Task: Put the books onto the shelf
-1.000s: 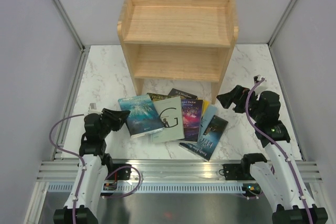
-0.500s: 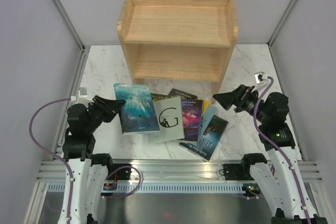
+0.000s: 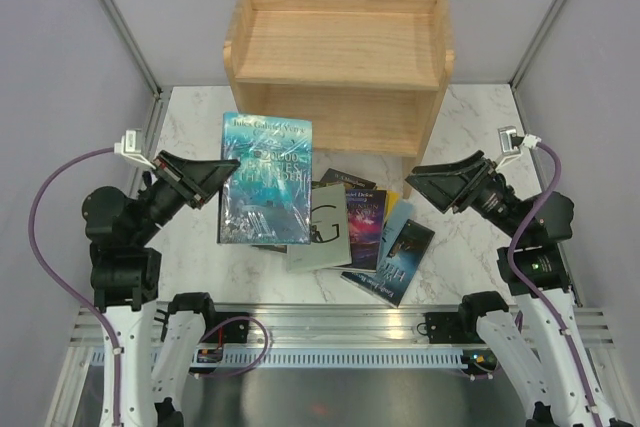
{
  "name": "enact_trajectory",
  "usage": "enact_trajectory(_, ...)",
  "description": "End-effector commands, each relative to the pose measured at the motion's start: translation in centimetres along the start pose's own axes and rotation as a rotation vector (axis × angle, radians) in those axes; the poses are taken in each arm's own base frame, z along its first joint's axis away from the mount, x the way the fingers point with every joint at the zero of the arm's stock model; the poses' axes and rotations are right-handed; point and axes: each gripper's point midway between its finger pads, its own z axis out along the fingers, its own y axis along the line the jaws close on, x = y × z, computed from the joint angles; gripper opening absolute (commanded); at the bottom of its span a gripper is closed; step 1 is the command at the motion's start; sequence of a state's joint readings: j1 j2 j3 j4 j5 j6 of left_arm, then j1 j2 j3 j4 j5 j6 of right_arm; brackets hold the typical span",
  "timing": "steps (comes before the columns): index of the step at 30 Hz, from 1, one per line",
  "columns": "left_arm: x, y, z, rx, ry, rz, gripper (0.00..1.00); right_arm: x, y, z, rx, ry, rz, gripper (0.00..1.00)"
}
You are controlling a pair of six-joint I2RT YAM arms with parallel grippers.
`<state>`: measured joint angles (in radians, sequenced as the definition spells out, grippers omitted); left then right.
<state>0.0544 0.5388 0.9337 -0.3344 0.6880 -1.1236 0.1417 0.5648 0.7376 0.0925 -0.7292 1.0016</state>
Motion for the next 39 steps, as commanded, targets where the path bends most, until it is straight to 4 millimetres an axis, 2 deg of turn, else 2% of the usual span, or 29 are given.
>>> enact_trajectory(1,-1.8,-10.3,-1.7,0.289,-0.015,0.062,0.02,-1.4,3.9,0.1,-0.137,-0.032,0.007,0.98)
enact_trajectory(5,-3.8,-13.3,-1.2,0.356,-0.039,0.044,0.02,-2.0,4.7,0.3,-0.151,-0.059,0.013,0.98)
enact_trajectory(6,-4.6,-13.3,-0.4,0.351,-0.038,0.032,0.02,-2.1,4.7,0.3,-0.149,-0.063,0.013,0.98)
enact_trajectory(7,-5.1,-14.8,-0.6,0.376,-0.05,0.049,0.02,-2.2,4.7,0.2,-0.147,-0.067,0.012,0.98)
enact_trajectory(9,-6.6,-15.2,0.6,0.371,-0.056,0.038,0.02,-2.3,4.5,0.3,-0.141,-0.075,0.021,0.98)
enact_trajectory(10,-7.4,-16.3,0.7,0.385,-0.075,0.047,0.02,-2.4,4.5,0.4,-0.14,-0.078,0.025,0.98)
enact_trajectory(12,-8.4,-17.0,1.4,0.39,-0.083,0.042,0.02,-2.7,4.8,0.4,-0.15,-0.092,0.03,0.98)
enact_trajectory(13,-9.4,-16.2,2.9,0.369,-0.092,0.015,0.02,-2.8,4.6,0.6,-0.148,-0.093,0.032,0.98)
enact_trajectory(15,-10.7,-16.3,4.0,0.364,-0.111,0.017,0.02,-3.1,4.8,0.7,-0.149,-0.097,0.031,0.98)
enact_trajectory(17,-12.3,-14.9,6.4,0.33,-0.127,-0.011,0.02,-3.4,4.8,0.9,-0.145,-0.104,0.031,0.98)
enact_trajectory(18,-12.6,-15.2,6.8,0.338,-0.127,-0.011,0.02,-3.4,4.6,1.1,-0.138,-0.102,0.038,0.98)
enact_trajectory(19,-13.6,-14.0,8.6,0.316,-0.129,-0.032,0.02,-3.7,4.5,1.2,-0.135,-0.111,0.042,0.98)
enact_trajectory(20,-14.2,-13.8,9.2,0.311,-0.135,-0.038,0.02,-4.0,4.9,1.3,-0.146,-0.12,0.038,0.98)
enact_trajectory(21,-13.8,-14.8,9.7,0.336,-0.115,-0.039,0.02,-4.1,5.2,1.5,-0.155,-0.12,0.04,0.98)
enact_trajectory(22,-13.9,-14.0,11.4,0.32,-0.105,-0.057,0.02,-4.5,5.0,2.0,-0.156,-0.128,0.05,0.98)
enact_trajectory(24,-14.2,-14.5,12.3,0.33,-0.106,-0.054,0.02,-5.0,6.3,2.5,-0.188,-0.129,0.051,0.98)
enact_trajectory(25,-14.1,-14.5,12.8,0.328,-0.107,-0.06,0.02,-5.1,6.0,3.3,-0.182,-0.124,0.063,0.98)
enact_trajectory(26,-14.2,-14.4,13.2,0.326,-0.108,-0.065,0.02,-6.0,6.8,3.7,-0.192,-0.151,0.043,0.98)
enact_trajectory(27,-14.3,-14.0,13.9,0.318,-0.106,-0.073,0.02,-5.4,7.5,4.3,-0.211,-0.128,0.047,0.98)
enact_trajectory(28,-14.3,-13.9,14.2,0.314,-0.105,-0.076,0.02,-4.8,6.7,5.7,-0.18,-0.098,0.067,0.98)
enact_trajectory(29,-14.3,-13.6,14.5,0.308,-0.103,-0.08,0.02,-5.5,7.4,6.5,-0.179,-0.12,0.06,0.98)
enact_trajectory(30,-14.3,-13.4,14.8,0.303,-0.103,-0.086,0.02,-3.7,7.1,8.2,-0.176,-0.065,0.06,0.98)
enact_trajectory(31,-14.2,-13.2,14.9,0.298,-0.102,-0.088,0.02,-3.2,7.0,9.2,-0.162,-0.056,0.062,0.98)
enact_trajectory(32,-14.2,-13.0,15.1,0.294,-0.101,-0.089,0.02,-1.8,8.1,10.1,-0.174,-0.013,0.069,0.98)
enact_trajectory(33,-14.2,-12.6,15.3,0.285,-0.101,-0.095,0.02,-1.0,6.6,12.1,-0.121,-0.009,0.053,0.98)
enact_trajectory(34,-14.2,-12.4,15.4,0.281,-0.101,-0.098,0.02,0.5,6.3,13.8,-0.095,0.017,0.041,0.98)
enact_trajectory(35,-14.2,-12.3,15.4,0.275,-0.101,-0.098,0.02,0.7,7.3,13.7,-0.117,0.025,0.043,0.98)
enact_trajectory(36,-14.3,-12.1,15.6,0.267,-0.102,-0.102,0.02,1.5,6.1,15.2,-0.077,0.028,0.032,0.98)
enact_trajectory(39,-14.1,-11.8,15.7,0.256,-0.09,-0.108,0.02,2.1,5.8,16.9,-0.051,0.023,0.026,0.98)
